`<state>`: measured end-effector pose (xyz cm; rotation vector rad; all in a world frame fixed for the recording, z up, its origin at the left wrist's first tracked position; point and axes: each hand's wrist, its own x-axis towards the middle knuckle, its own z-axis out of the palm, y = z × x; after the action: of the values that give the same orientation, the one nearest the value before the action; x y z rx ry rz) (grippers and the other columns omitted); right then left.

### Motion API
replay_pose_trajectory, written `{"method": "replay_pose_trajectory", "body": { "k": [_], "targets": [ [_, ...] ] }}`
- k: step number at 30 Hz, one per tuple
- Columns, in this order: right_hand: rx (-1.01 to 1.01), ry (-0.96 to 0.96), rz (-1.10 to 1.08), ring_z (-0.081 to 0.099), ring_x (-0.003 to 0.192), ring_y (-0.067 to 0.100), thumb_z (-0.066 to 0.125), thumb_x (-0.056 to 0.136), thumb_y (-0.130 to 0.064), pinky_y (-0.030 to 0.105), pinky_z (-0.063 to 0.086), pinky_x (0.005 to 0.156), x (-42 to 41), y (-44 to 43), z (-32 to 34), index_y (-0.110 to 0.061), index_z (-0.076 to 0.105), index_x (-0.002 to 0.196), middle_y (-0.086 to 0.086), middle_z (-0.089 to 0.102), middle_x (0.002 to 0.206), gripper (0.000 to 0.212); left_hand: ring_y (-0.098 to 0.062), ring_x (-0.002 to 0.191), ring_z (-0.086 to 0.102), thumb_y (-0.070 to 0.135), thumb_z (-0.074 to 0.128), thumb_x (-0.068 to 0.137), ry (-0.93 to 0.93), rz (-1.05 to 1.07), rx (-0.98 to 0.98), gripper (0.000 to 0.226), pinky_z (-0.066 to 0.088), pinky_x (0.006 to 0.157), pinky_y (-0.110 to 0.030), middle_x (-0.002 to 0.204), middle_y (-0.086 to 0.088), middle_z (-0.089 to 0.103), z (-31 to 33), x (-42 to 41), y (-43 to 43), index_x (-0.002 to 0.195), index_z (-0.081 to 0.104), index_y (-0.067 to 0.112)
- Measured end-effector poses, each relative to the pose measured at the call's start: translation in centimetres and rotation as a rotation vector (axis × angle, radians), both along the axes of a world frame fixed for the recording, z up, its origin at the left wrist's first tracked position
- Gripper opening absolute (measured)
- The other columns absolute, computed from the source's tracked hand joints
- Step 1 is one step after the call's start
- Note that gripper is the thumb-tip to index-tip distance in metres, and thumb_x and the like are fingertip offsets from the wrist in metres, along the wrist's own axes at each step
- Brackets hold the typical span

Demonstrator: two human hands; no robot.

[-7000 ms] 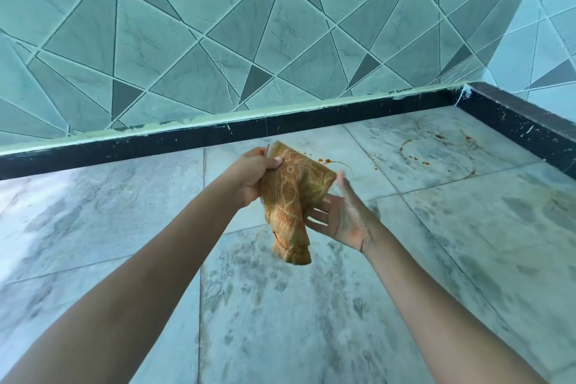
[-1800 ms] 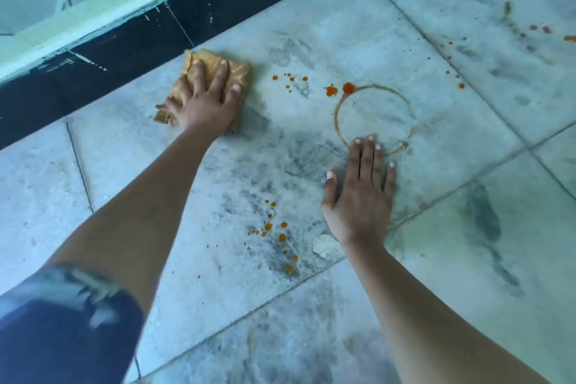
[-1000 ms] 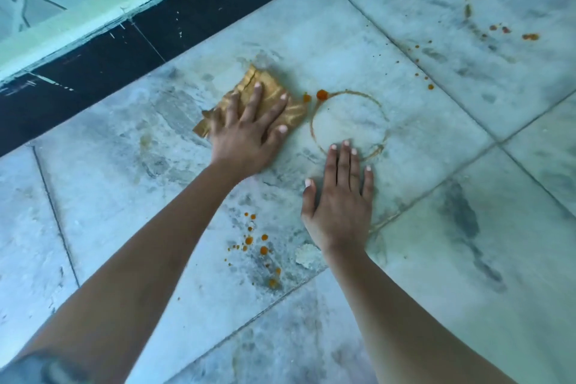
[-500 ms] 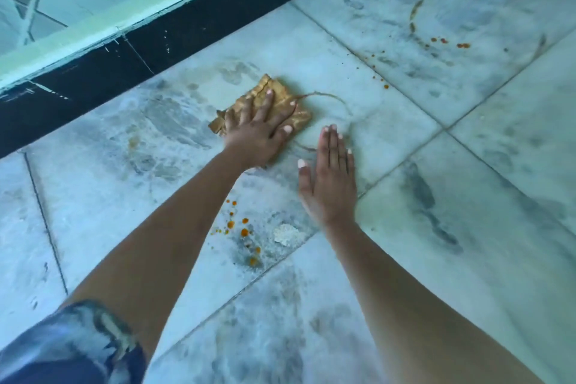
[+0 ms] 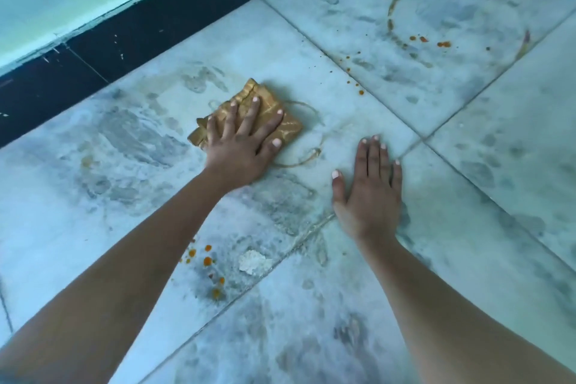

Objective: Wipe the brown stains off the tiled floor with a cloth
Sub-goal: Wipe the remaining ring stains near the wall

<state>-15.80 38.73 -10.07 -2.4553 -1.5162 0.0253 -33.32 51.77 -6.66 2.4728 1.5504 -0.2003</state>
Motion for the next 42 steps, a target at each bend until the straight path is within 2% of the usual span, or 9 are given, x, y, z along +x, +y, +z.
{"method": "replay_pose_trajectory", "body": {
  "k": [4,8,12,16,24,28,32,38,42],
  "targets": [
    [-0.022,-0.008,0.002,0.025,0.141,0.027,0.029,0.089,-0.045,0.043,0.011,0.115,-0.1,0.0,0.2,-0.003,0.030,0.145,0.015,0.027,0.153,0.070,-0.027,0.146,-0.007,0.060,0.015,0.095,0.018,0.207,-0.033,0.050,0.000,0.114,-0.057,0.158,0.012,-0.011,0.2,-4.1,3.4,0.143,0.001,0.054],
    [-0.054,-0.012,-0.010,0.023,0.142,0.026,0.027,0.089,-0.046,0.041,0.008,0.114,-0.1,0.0,0.3,-0.004,0.027,0.146,0.014,0.024,0.154,0.071,-0.034,0.144,-0.011,0.059,0.013,0.095,-0.051,0.407,-0.098,0.050,-0.002,0.109,-0.067,0.159,0.008,-0.013,0.5,0.9,10.8,0.144,0.004,0.053],
    [-0.068,-0.007,-0.017,0.024,0.142,0.026,0.027,0.089,-0.046,0.041,0.008,0.115,-0.2,0.2,0.5,-0.005,0.026,0.146,0.014,0.025,0.154,0.070,-0.036,0.144,-0.014,0.058,0.011,0.095,-0.064,0.209,-0.087,0.051,-0.006,0.109,-0.066,0.159,0.005,-0.014,0.7,7.3,10.2,0.145,0.000,0.050],
    [-0.058,0.006,-0.022,0.026,0.141,0.027,0.030,0.089,-0.045,0.042,0.010,0.115,-0.2,0.2,0.7,-0.003,0.028,0.145,0.015,0.027,0.153,0.070,-0.028,0.146,-0.008,0.062,0.010,0.093,0.003,-0.098,0.013,0.053,0.000,0.113,-0.058,0.158,0.010,-0.011,0.1,4.5,4.9,0.144,0.001,0.051],
    [-0.078,0.020,-0.026,0.025,0.142,0.027,0.030,0.087,-0.046,0.044,0.011,0.114,-0.2,0.1,0.7,-0.004,0.029,0.146,0.014,0.026,0.153,0.072,-0.032,0.145,-0.007,0.058,0.014,0.096,-0.065,0.296,-0.090,0.049,0.000,0.109,-0.066,0.159,0.008,-0.009,1.3,8.5,15.0,0.144,0.009,0.051],
    [-0.071,0.017,-0.035,0.026,0.141,0.026,0.033,0.087,-0.046,0.044,0.013,0.114,-0.3,0.2,0.8,-0.003,0.030,0.145,0.015,0.028,0.152,0.072,-0.035,0.145,-0.005,0.056,0.015,0.096,-0.059,0.053,-0.061,0.049,0.002,0.109,-0.065,0.159,0.007,-0.007,1.3,15.2,11.9,0.145,0.009,0.050],
    [-0.072,0.020,-0.041,0.026,0.141,0.028,0.033,0.088,-0.046,0.045,0.013,0.114,-0.3,0.1,1.0,0.001,0.030,0.144,0.018,0.028,0.152,0.073,-0.031,0.145,0.001,0.062,0.013,0.093,-0.001,-0.238,0.031,0.050,0.009,0.110,-0.057,0.159,0.013,-0.006,0.5,11.4,5.5,0.142,0.006,0.055],
    [-0.078,0.034,-0.055,0.026,0.141,0.031,0.031,0.087,-0.046,0.045,0.013,0.114,-0.4,0.1,0.9,0.003,0.030,0.143,0.020,0.026,0.152,0.075,-0.032,0.145,-0.002,0.062,0.019,0.094,-0.046,0.129,-0.025,0.051,0.005,0.110,-0.062,0.160,0.009,-0.004,1.1,10.2,11.3,0.143,0.013,0.053],
    [-0.090,0.031,-0.058,0.023,0.142,0.033,0.029,0.087,-0.047,0.045,0.011,0.114,-0.4,0.1,1.0,0.004,0.027,0.144,0.022,0.024,0.152,0.076,-0.037,0.144,-0.010,0.064,0.013,0.093,-0.022,-0.079,-0.024,0.054,-0.005,0.110,-0.065,0.159,0.005,-0.009,0.6,16.2,8.0,0.145,0.006,0.050]
  ]
}}
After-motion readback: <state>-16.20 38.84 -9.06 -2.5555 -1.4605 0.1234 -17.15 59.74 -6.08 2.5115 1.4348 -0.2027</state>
